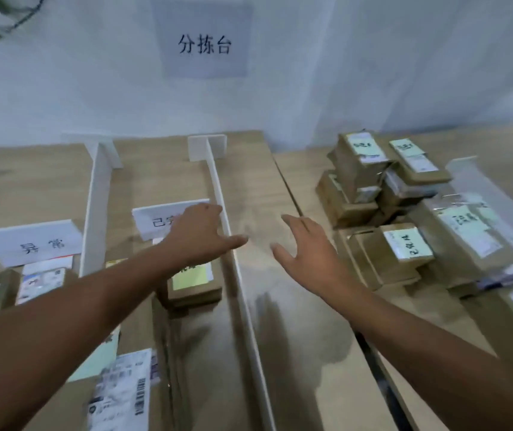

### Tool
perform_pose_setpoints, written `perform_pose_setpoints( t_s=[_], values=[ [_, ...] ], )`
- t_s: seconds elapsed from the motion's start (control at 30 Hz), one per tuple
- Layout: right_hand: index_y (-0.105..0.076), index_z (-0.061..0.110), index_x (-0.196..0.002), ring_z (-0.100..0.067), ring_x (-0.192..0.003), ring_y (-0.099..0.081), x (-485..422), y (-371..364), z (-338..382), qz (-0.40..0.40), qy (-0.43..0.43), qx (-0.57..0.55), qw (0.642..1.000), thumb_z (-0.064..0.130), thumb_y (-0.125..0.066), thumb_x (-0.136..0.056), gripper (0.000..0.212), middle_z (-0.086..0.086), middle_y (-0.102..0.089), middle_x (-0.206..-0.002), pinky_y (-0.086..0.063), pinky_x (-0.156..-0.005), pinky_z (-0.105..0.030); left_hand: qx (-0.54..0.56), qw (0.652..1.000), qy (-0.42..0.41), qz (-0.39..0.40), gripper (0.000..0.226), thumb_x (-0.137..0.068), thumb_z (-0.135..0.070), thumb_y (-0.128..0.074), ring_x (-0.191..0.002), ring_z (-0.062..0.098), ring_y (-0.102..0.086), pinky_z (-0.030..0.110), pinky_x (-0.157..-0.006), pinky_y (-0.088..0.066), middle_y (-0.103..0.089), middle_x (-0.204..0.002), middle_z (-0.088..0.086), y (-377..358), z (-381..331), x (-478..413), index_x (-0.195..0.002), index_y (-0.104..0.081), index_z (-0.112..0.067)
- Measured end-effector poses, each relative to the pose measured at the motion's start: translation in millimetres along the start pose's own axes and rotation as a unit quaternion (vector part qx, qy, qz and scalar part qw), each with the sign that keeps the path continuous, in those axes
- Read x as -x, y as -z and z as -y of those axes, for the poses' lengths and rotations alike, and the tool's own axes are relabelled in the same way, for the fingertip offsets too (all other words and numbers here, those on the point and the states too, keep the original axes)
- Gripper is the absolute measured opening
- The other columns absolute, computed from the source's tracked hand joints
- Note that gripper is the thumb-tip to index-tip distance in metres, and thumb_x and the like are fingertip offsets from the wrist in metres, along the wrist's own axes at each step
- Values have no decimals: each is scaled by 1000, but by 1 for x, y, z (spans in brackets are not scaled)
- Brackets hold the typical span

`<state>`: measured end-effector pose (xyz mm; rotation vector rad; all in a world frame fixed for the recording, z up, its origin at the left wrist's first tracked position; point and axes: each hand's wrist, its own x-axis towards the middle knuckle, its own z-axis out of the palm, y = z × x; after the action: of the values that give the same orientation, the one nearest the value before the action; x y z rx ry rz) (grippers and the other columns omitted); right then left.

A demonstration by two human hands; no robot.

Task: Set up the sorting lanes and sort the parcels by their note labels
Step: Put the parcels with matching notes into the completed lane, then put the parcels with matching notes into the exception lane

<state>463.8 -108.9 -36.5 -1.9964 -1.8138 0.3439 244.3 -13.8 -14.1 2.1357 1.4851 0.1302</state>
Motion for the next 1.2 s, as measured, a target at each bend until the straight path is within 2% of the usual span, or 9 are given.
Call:
perform_pose_setpoints(
  t_s=[0.1,0.27,0.4,0.5,0.57,0.63,0.8,1.07,1.2],
  values=[
    [-46,19,-148,-19,-135,-39,63,67,-60,-25,-44,42,998,43,-64,-94,61,-3,-50,-142,-26,-106,-22,32,995,-88,-31,108,-75,-87,-50,-150,24,-28,50,-122,-24,-34,-163,3,-22,-76,15,-157,-34,-19],
    [-46,24,-146,-19,-134,-43,161,160,-154,-42,-103,113,987,45,-67,-91,62,1,-48,-143,-34,-110,-29,5,984,-178,4,104,-81,-88,-45,-156,32,-9,52,-124,-11,-16,-170,-1,-99,-188,51,-162,-18,-30],
    [-45,21,-148,-21,-135,-43,210,213,-220,-69,-133,106,983,45,-67,-91,66,-2,-48,-146,-33,-109,-27,24,975,-220,-5,106,-79,-88,-44,-152,28,-17,48,-123,-19,-24,-167,-1,-151,-269,70,-161,-21,-25],
    [-49,16,-146,-22,-138,-42,238,238,-282,-84,-129,95,983,40,-69,-92,63,-4,-49,-146,-32,-113,-30,41,971,-234,-11,102,-82,-82,-53,-154,26,-18,47,-125,-18,-26,-166,2,-200,-335,76,-160,-25,-23],
    [-49,15,-147,-22,-140,-40,253,251,-335,-79,-123,92,985,39,-69,-93,63,-5,-48,-148,-31,-116,-33,42,974,-224,-8,102,-81,-82,-53,-156,26,-12,49,-126,-13,-23,-168,-1,-242,-381,75,-161,-24,-25],
    [-48,15,-147,-21,-139,-40,264,260,-395,-73,-115,78,988,38,-70,-92,63,-5,-47,-148,-29,-115,-28,49,979,-196,8,102,-81,-82,-51,-157,25,-4,51,-127,-8,-17,-170,-4,-288,-424,73,-162,-20,-28],
    [-39,24,-152,-14,-144,-30,278,277,-515,-25,-127,57,990,46,-64,-94,67,3,-39,-154,-21,-110,-20,85,990,-113,26,102,-83,-79,-56,-157,26,-3,49,-127,-10,-14,-170,-3,-373,-501,59,-162,-20,-26],
    [-30,31,-157,-12,-148,-27,276,269,-623,24,-143,-5,989,53,-60,-95,72,6,-32,-160,-28,-118,-33,173,984,-19,37,107,-82,-78,-57,-157,18,-6,46,-126,-17,-9,-171,-2,-456,-548,43,-163,-13,-24],
    [-26,32,-157,-1,-142,-28,263,236,-659,44,-171,-72,982,53,-61,-94,74,8,-31,-159,-30,-118,-35,235,970,18,50,108,-75,-81,-58,-155,21,-16,52,-121,-28,-13,-170,-5,-496,-558,25,-160,-8,-37]
  ],
)
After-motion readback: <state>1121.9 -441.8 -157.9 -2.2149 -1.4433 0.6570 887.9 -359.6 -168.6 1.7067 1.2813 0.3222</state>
